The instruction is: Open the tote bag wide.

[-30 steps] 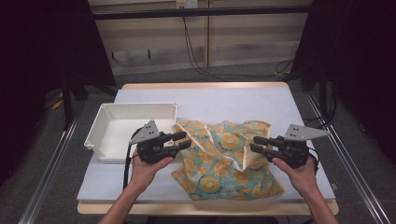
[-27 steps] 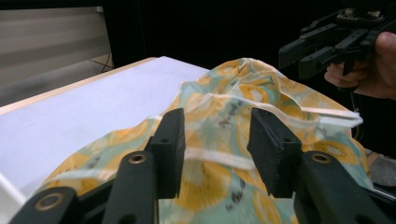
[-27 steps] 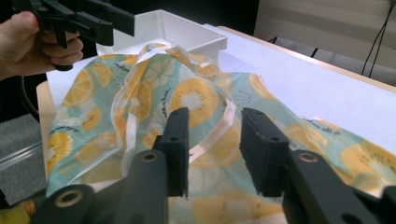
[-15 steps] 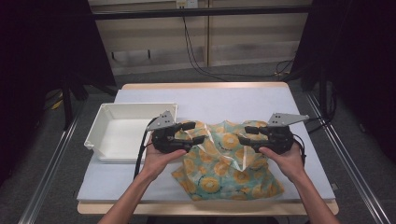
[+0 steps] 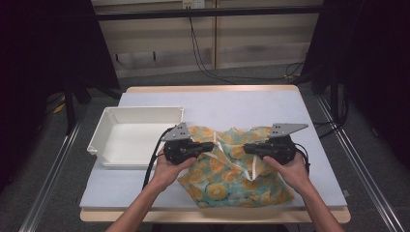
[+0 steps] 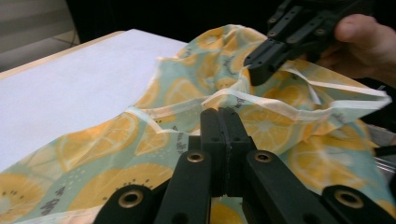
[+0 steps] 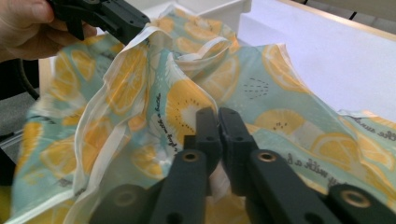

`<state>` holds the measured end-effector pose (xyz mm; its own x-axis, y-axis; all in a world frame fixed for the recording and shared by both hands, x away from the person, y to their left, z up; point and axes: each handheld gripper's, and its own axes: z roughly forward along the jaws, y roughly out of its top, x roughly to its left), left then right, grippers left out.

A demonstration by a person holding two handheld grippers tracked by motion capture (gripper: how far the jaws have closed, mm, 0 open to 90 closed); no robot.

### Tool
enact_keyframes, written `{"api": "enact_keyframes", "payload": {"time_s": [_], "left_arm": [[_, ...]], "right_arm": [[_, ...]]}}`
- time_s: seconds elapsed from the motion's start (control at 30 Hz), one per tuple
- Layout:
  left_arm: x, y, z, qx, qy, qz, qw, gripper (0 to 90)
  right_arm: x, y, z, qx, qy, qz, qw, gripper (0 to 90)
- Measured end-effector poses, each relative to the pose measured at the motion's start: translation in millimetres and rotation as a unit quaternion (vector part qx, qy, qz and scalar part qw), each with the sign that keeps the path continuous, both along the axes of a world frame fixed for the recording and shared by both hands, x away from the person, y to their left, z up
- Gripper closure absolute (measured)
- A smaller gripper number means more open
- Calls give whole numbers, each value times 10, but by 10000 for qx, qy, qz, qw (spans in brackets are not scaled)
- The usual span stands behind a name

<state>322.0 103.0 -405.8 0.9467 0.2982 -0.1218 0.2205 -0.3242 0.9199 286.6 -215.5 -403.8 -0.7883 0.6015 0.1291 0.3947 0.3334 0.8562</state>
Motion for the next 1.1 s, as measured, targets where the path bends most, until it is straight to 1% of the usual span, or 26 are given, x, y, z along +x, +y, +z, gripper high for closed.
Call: {"api": "enact_keyframes", "payload": {"time_s": [0.03,0.07,0.1,0.17,0.2,0.23,0.33,0.37,0.43,0.47,0.5,0.53,0.57,0.63,0.67,0.7,0.73,0.77,0.8,0.87,0.93,0.97,1.0,1.03,1.07,1.1], "left_arm": [[0,0,0,0,0,0,10000,900],[-48,8,23,15,-43,-42,10000,900],[-122,17,46,-52,-40,-96,9999,900],[-163,33,61,-53,-35,-126,9999,900],[-213,52,68,-97,-71,-177,9998,900],[-273,84,69,-133,-82,-261,9995,900],[-349,146,46,-142,3,-305,9994,900],[-349,146,46,-142,3,-305,9994,900],[-391,183,28,-193,7,-291,9994,900],[-391,183,28,-193,7,-291,9994,884],[-404,171,56,-263,10,-307,9992,833],[-404,171,56,-263,10,-307,9992,797],[-418,134,114,-198,-84,-356,9991,766],[-437,47,166,-300,-113,-450,9985,686],[-442,14,185,-320,-145,-437,9984,652],[-446,-28,211,-301,-172,-539,9979,630],[-446,-28,211,-301,-172,-539,9979,627],[-464,-135,234,-245,-252,-612,9975,604],[-458,-193,224,-218,-196,-693,9972,576],[-425,-286,162,1,-219,-677,9975,509],[-377,-363,59,214,5,-693,9974,408],[-377,-363,59,214,5,-693,9974,381],[-378,-414,-35,342,0,-789,9963,380],[-393,-440,-70,427,-4,-742,9963,380],[-393,-440,-70,427,-4,-742,9963,392],[-391,-480,-121,672,-92,-701,9952,443]], "right_arm": [[0,0,0,0,0,0,10000,893],[-23,-4,9,39,-11,24,10000,897],[-105,-10,46,124,-35,83,9999,899],[-132,-13,56,165,-47,105,9998,899],[-217,-32,80,229,-88,128,9996,899],[-243,-39,83,268,-89,142,9995,899],[-352,-66,69,316,-65,179,9993,899],[-352,-66,69,316,-65,179,9993,899],[-441,-78,26,326,-30,241,9992,899],[-441,-78,26,326,-30,241,9992,899],[-485,-63,-30,334,7,299,9990,899],[-496,-53,-52,339,31,325,9989,899],[-506,-38,-81,340,54,335,9988,899],[-507,-11,-136,348,110,369,9987,898],[-501,6,-158,299,160,393,9986,898],[-498,14,-167,304,166,401,9986,897],[-493,18,-175,322,169,406,9985,896],[-493,25,-177,307,173,434,9984,893],[-496,30,-176,305,183,445,9984,891],[-501,34,-172,305,181,475,9982,880],[-500,19,-167,320,175,450,9983,859],[-500,19,-167,320,175,450,9983,859],[-500,-8,-162,307,161,394,9986,811],[-502,-18,-157,319,171,382,9986,806],[-497,-36,-152,324,156,372,9987,786],[-490,-53,-143,351,129,365,9986,751]]}}
